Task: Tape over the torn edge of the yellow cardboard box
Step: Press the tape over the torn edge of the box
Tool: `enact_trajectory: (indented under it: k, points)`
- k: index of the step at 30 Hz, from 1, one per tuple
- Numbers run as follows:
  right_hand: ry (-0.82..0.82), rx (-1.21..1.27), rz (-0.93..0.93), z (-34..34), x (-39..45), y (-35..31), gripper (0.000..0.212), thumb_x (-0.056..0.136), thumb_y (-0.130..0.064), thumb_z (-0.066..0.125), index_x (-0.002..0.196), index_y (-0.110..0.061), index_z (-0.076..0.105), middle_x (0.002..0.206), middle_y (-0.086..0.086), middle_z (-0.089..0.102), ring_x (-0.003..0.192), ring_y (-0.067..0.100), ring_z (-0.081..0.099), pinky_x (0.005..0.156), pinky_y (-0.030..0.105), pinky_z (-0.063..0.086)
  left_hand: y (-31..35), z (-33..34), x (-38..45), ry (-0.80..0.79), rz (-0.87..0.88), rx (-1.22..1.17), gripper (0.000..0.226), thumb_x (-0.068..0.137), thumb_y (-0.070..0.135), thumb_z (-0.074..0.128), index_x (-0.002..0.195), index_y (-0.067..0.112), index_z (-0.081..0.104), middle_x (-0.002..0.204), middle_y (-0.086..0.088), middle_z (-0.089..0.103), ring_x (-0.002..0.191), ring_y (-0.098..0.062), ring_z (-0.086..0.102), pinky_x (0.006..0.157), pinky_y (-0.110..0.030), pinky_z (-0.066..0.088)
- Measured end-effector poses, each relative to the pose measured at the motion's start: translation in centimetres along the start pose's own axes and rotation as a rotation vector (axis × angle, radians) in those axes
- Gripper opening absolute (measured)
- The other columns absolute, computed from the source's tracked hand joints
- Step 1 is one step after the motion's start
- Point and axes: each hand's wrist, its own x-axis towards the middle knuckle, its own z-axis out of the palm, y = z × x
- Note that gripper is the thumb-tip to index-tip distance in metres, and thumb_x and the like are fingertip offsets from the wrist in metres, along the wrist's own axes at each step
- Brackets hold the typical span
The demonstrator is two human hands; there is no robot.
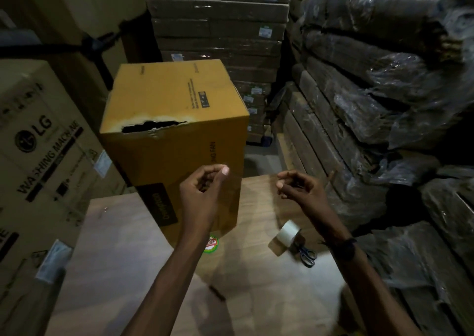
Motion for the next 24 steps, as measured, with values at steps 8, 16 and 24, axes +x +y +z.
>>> enact_trajectory:
  k: [8, 16, 24]
  points:
    - [-0.071, -0.015, -0.117, 3.2, -0.1, -8.8, 0.014, 0.095, -0.017, 0.071, 0.109, -0.018, 0.073, 0.101, 0.003, 0.076, 0.095, 0.015, 0.073, 0.08, 0.029, 0.061, 5.3, -4.1, -0.3, 0.214, 0.065, 0.03, 0.01, 0.093, 0.031, 0.075, 0.1, 0.026, 0.079, 0.094, 0.014, 0.078, 0.094, 0.002, 0.071, 0.075, -0.009, 0.052]
    - [-0.099, 0.037, -0.244, 9.1, 0.9, -15.3, 0.021, 0.089, -0.022, 0.075, 0.104, -0.006, 0.075, 0.088, 0.011, 0.077, 0.081, 0.021, 0.072, 0.077, 0.03, 0.061, 8.2, -8.5, 0.9, 0.442, 0.184, 0.101, 0.018, 0.094, 0.033, 0.074, 0.105, 0.019, 0.08, 0.095, 0.009, 0.079, 0.091, -0.002, 0.073, 0.074, -0.012, 0.056]
    - [-0.036, 0.015, -0.247, 13.6, 2.6, -17.7, 0.014, 0.091, -0.019, 0.078, 0.098, -0.008, 0.077, 0.083, 0.011, 0.078, 0.074, 0.018, 0.072, 0.075, 0.028, 0.061, 9.9, -11.9, 3.4, 0.522, 0.313, 0.352, 0.021, 0.096, 0.036, 0.071, 0.107, 0.02, 0.079, 0.091, 0.007, 0.077, 0.083, -0.006, 0.072, 0.066, -0.026, 0.062]
